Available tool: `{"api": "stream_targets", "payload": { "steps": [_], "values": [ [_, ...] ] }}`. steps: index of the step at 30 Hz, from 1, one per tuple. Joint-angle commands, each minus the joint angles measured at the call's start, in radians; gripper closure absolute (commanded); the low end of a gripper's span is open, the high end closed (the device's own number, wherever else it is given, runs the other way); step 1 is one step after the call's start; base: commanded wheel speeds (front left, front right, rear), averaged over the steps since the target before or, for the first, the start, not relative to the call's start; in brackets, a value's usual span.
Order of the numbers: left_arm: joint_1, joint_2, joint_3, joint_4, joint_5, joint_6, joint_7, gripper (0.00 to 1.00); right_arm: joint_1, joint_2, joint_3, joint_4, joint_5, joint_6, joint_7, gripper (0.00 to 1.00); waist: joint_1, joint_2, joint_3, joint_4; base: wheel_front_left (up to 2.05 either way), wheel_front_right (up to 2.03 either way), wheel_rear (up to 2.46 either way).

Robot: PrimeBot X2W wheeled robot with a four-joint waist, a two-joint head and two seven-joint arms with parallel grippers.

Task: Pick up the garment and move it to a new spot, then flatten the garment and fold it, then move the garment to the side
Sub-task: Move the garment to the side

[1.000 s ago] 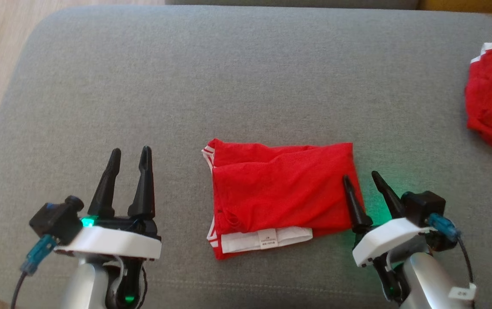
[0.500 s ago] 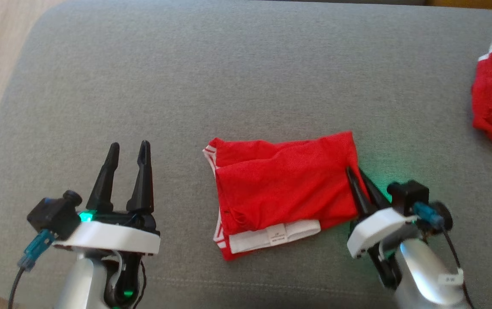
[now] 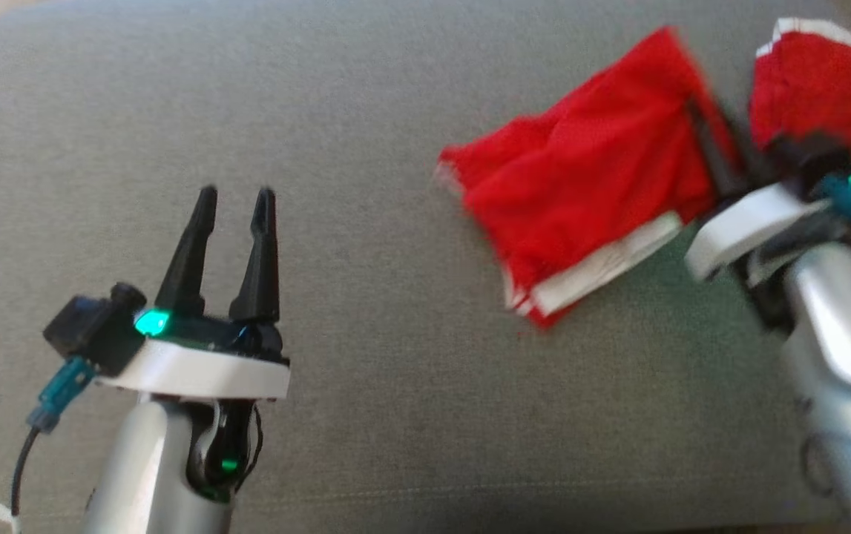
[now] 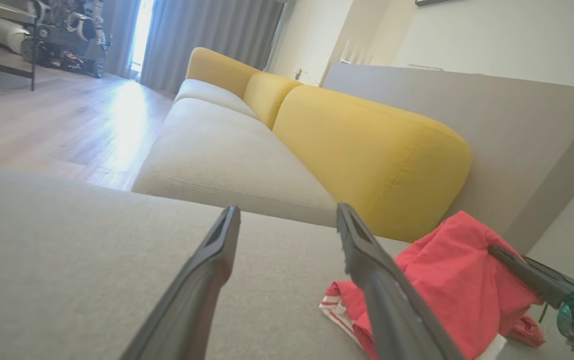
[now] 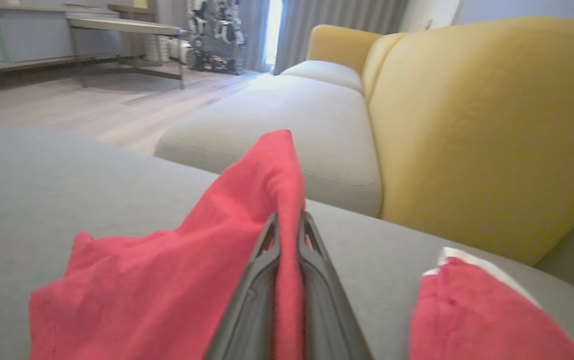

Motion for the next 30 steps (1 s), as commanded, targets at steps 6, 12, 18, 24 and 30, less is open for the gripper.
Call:
{"api": "stream_targets", "payload": {
  "steps": [6,12,18,24,30],
  "values": [
    [-0.077,0.007,0.002,-0.043,0.001,-0.008,-0.007,0.0,-0.164,-0.109,-0.047,-0.004,0.053,-0.001,0.043,1.0,0.0,0.0,0.107,-0.084,0.0,0.0,0.0],
    [-0.112,0.007,0.001,-0.043,0.037,-0.013,-0.007,0.0,-0.253,-0.176,-0.143,0.058,0.049,-0.001,0.063,1.0,0.0,0.0,0.168,-0.121,0.0,0.0,0.0],
    [-0.155,0.007,-0.023,-0.042,0.067,-0.015,-0.007,0.0,-0.32,-0.216,-0.298,0.127,-0.019,-0.001,0.084,1.0,0.0,0.0,0.223,-0.147,0.0,0.0,0.0],
    [-0.177,0.008,-0.041,-0.048,0.067,-0.016,-0.007,0.0,-0.332,-0.181,-0.334,0.126,-0.073,-0.001,0.125,1.0,0.0,0.0,0.25,-0.151,0.0,0.0,0.0],
    [-0.186,0.02,-0.054,-0.042,0.061,-0.016,-0.007,0.0,-0.317,-0.133,-0.372,0.1,-0.104,-0.001,0.141,0.0,0.0,0.0,0.261,-0.149,0.0,0.0,0.0]
  ]
}}
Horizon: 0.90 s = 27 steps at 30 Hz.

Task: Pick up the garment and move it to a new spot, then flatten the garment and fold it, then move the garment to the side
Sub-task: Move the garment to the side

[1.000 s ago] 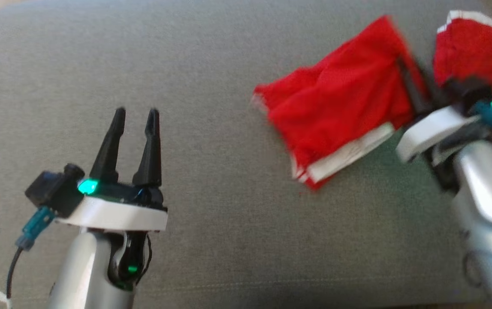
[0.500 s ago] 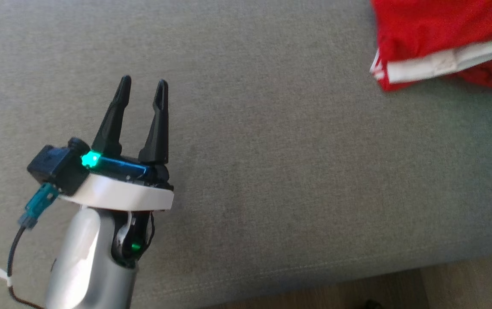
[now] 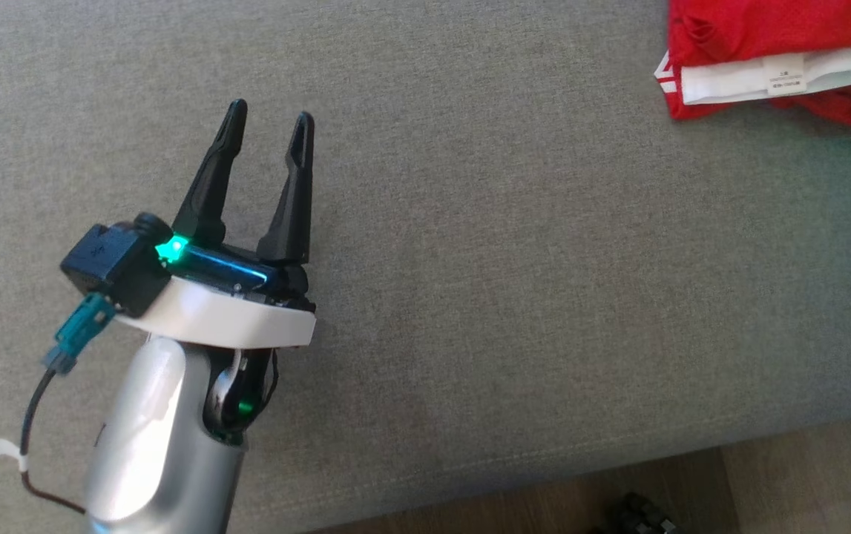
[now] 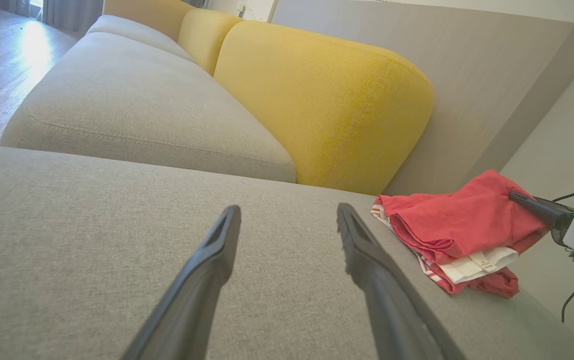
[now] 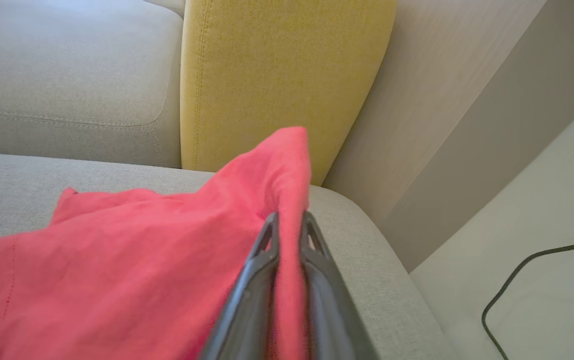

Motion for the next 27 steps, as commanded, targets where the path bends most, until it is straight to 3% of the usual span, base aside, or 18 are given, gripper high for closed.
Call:
{"api": "stream_targets", "payload": {
  "steps": [1,7,16,27],
  "values": [
    [-0.018,0.015,0.02,-0.029,-0.002,-0.006,-0.005,0.0,-0.003,-0.006,0.0,-0.039,0.003,-0.001,0.006,0.0,-0.0001,0.0,-0.001,0.002,0.0,0.0,0.0],
    [-0.018,0.014,0.03,-0.019,-0.006,-0.006,-0.005,0.0,0.023,0.022,-0.006,-0.101,-0.027,-0.001,0.019,0.0,-0.0001,0.0,-0.018,0.006,0.0,0.0,0.0],
    [-0.001,0.006,0.03,-0.009,-0.018,-0.006,-0.005,0.0,0.045,0.064,0.079,-0.256,-0.031,-0.001,0.07,0.0,-0.0001,0.0,-0.086,0.022,0.0,0.0,0.0],
    [0.051,0.0,0.051,-0.009,-0.062,-0.006,-0.005,0.0,0.176,0.125,0.179,-0.446,0.032,-0.001,0.117,0.0,-0.0001,0.0,-0.206,0.104,0.0,0.0,0.0]
  ]
}}
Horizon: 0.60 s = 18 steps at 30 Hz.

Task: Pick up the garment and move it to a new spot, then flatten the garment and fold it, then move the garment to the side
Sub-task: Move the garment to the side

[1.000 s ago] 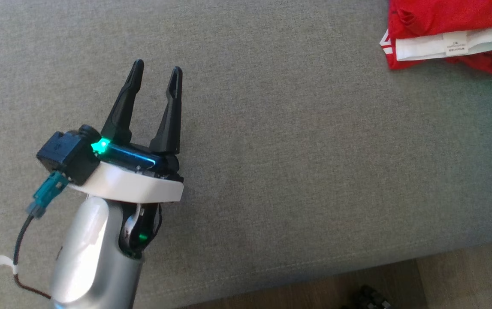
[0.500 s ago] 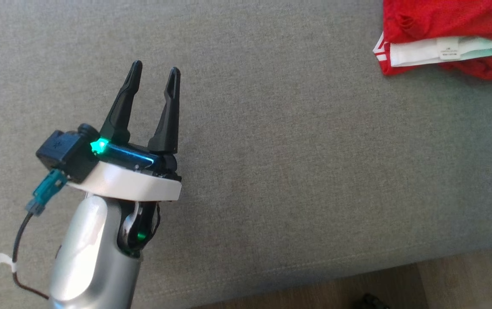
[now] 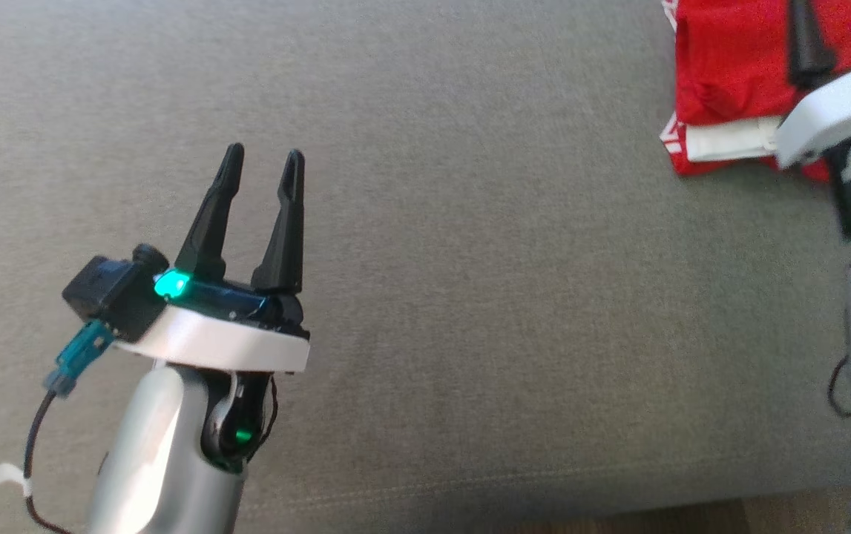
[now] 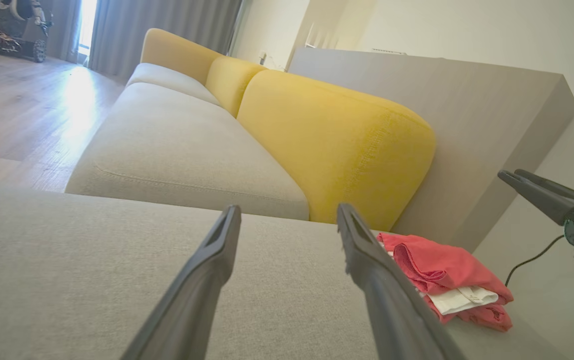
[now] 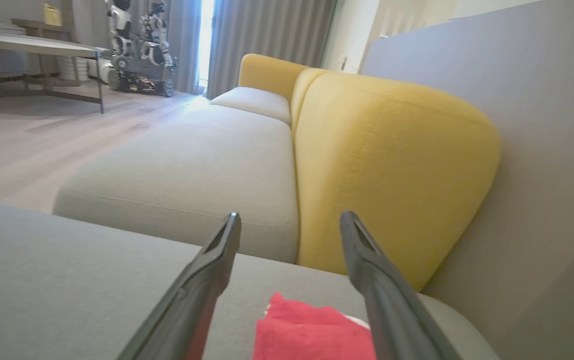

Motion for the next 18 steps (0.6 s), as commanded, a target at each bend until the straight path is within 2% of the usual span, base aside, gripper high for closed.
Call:
{"api": "stream_targets", "payload": {
  "steps": [1,12,18],
  "values": [
    [-0.001,0.006,0.043,-0.036,-0.012,-0.006,-0.005,0.0,0.02,0.018,0.024,-0.061,0.017,-0.001,0.006,0.0,0.0,0.0,-0.04,0.036,0.0,0.0,0.0],
    [0.053,0.006,0.057,-0.045,-0.04,0.006,-0.005,0.0,0.195,0.1,0.083,-0.143,0.072,-0.001,0.002,0.0,0.0,0.0,-0.105,0.099,0.0,0.0,0.0],
    [0.092,0.006,0.063,-0.045,-0.026,0.016,-0.005,0.0,0.308,0.133,0.119,-0.135,0.101,-0.001,-0.067,0.0,0.0,0.0,-0.152,0.136,0.0,0.0,0.0]
  ]
}}
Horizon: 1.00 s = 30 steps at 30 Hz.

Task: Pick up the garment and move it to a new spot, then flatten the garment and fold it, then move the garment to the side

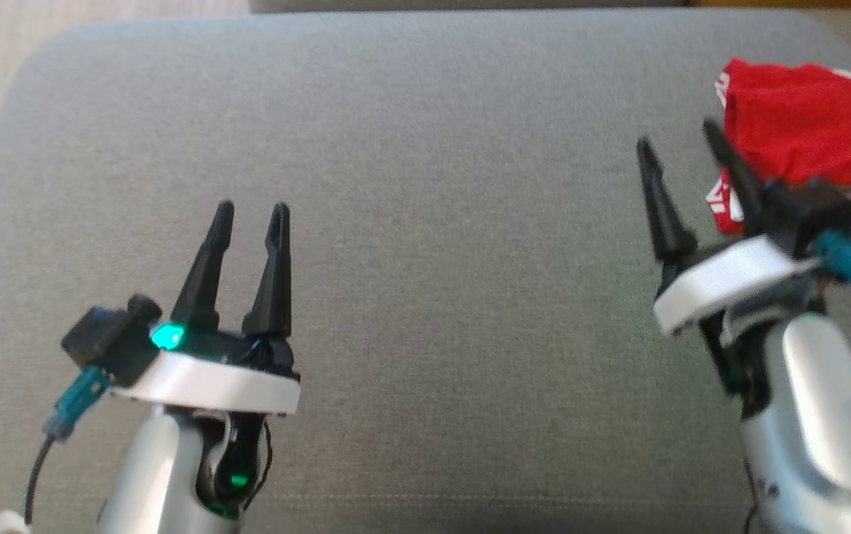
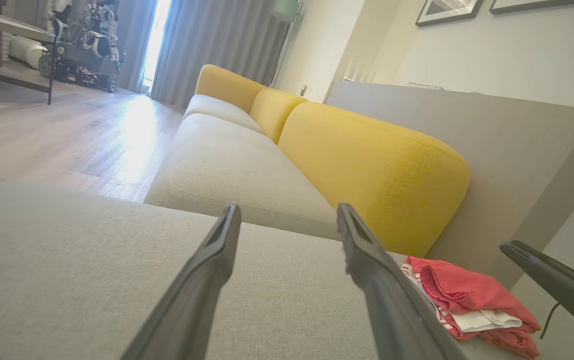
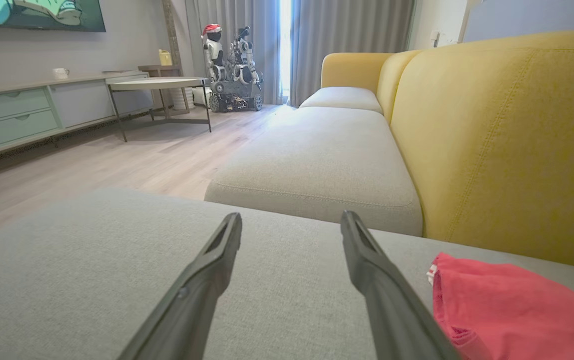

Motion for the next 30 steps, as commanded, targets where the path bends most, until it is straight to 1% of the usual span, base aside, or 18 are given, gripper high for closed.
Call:
{"api": "stream_targets", "payload": {
  "steps": [1,8,10,17,21,28,30],
  "values": [
    [-0.008,0.006,0.038,-0.033,0.006,0.007,-0.005,0.0,0.0,0.01,0.022,-0.029,-0.004,-0.001,-0.019,0.0,0.0,-0.0001,-0.023,0.017,0.0,0.0,0.0],
    [0.055,0.006,0.041,-0.024,0.018,0.023,-0.005,0.0,0.124,0.05,-0.006,0.0,0.001,-0.001,-0.134,0.0,0.0,-0.0001,-0.08,0.041,0.0,0.0,0.0],
    [0.077,0.006,0.037,-0.017,0.026,0.025,-0.005,0.0,0.162,0.055,-0.004,0.007,-0.008,-0.001,-0.168,0.0,0.0,-0.0001,-0.1,0.042,0.0,0.0,0.0],
    [0.135,0.006,0.017,-0.012,0.04,0.03,-0.005,0.0,0.271,0.062,-0.063,0.016,-0.025,-0.001,-0.287,0.0,0.0,-0.0001,-0.131,0.039,0.0,0.0,0.0],
    [0.147,0.006,0.02,-0.032,0.043,0.046,-0.005,0.0,0.303,0.063,-0.082,0.024,-0.01,-0.001,-0.316,0.0,0.0,-0.0001,-0.136,0.036,0.0,0.0,0.0],
    [0.16,0.006,0.043,-0.089,0.03,0.043,-0.005,0.0,0.302,0.063,-0.111,0.033,-0.004,-0.001,-0.339,0.0,0.0,-0.0001,-0.138,0.026,0.0,0.0,0.0],
    [0.163,0.006,0.052,-0.097,0.023,0.05,-0.005,0.0,0.297,0.063,-0.115,0.032,-0.003,-0.001,-0.343,0.0,0.0,-0.0001,-0.138,0.024,0.0,0.0,0.0]
  ]
}}
